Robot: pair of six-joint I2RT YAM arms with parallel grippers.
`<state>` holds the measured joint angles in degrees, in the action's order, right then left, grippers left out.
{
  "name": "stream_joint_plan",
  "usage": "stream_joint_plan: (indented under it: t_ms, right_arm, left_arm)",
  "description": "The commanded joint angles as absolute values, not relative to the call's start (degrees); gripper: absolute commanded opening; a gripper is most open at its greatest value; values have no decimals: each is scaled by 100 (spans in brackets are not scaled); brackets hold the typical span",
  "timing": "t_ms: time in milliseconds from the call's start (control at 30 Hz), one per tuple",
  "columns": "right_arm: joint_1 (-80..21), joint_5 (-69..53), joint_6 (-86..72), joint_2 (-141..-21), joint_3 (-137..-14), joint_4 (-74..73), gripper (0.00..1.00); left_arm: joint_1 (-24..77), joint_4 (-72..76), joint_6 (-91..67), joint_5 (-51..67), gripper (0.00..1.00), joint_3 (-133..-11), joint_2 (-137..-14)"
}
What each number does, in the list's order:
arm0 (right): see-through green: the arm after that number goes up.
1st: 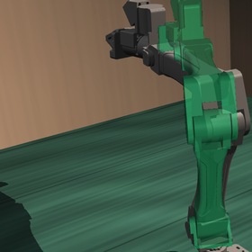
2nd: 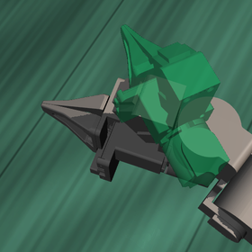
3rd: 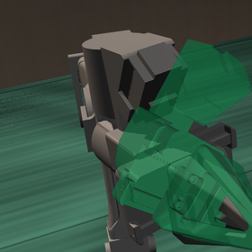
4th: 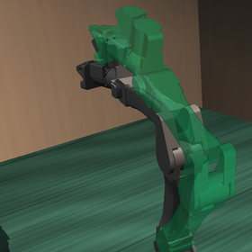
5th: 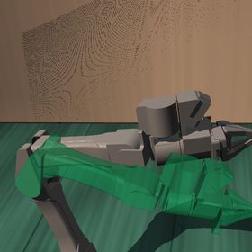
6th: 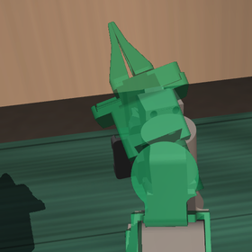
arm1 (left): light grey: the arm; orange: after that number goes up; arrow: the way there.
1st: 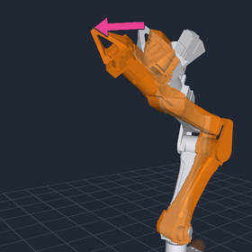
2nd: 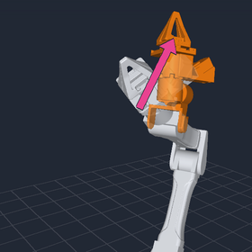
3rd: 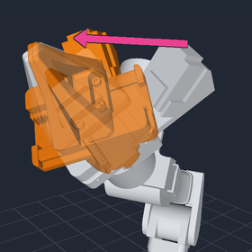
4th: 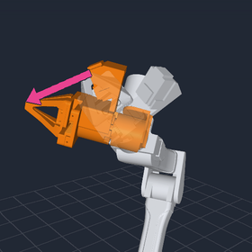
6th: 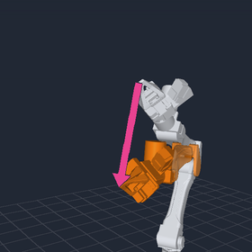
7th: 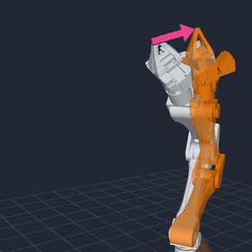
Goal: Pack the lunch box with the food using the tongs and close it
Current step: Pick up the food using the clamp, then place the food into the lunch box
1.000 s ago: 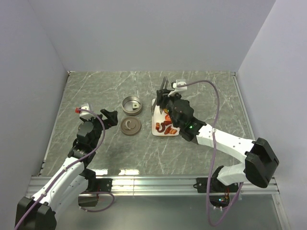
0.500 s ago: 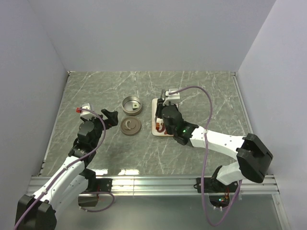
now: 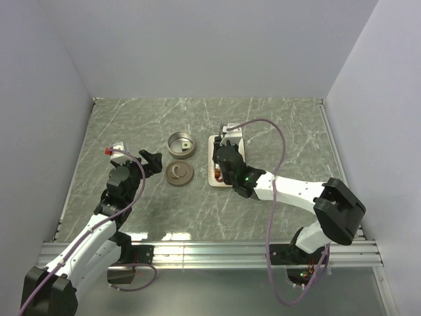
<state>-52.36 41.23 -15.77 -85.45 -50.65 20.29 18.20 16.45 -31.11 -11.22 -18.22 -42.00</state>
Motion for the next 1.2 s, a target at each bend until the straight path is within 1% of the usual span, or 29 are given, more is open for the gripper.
stream_joint_plan:
  t_ms: [0, 100, 267, 500, 767, 967, 1167]
  right_arm:
    - [-5274, 4316, -1644, -8605, -5300, 2065, 34]
    - [-5282, 4263, -1512, -8517, -5396, 2109, 31]
    - [-5282, 4149, -1056, -8411, -5712, 2346, 31]
    - [-5282, 3684, -519, -8762, -6748, 2522, 31]
    - [-5291, 3261, -159, -9746, -7804, 2531, 31]
    - [-5265, 3190, 130, -10511, -8620, 2628, 31]
    - [-5203, 3129, 299, -10995, -9096, 2646, 32]
  left_arm:
    - [1802, 1916, -3103, -1037, 99, -1881, -4210]
    - [1802, 1916, -3103, -1037, 99, -1890, -4227]
    - [1802, 1925, -3103, -1046, 99, -1890, -4245]
    - [1802, 1925, -3102, -1055, 99, -1907, -4271]
    - [1802, 1890, -3129, -1072, 99, -1890, -4228]
    - [1802, 1837, -3146, -1116, 99, -1863, -4166]
    - [1802, 1758, -3182, -1169, 99, -1828, -4078]
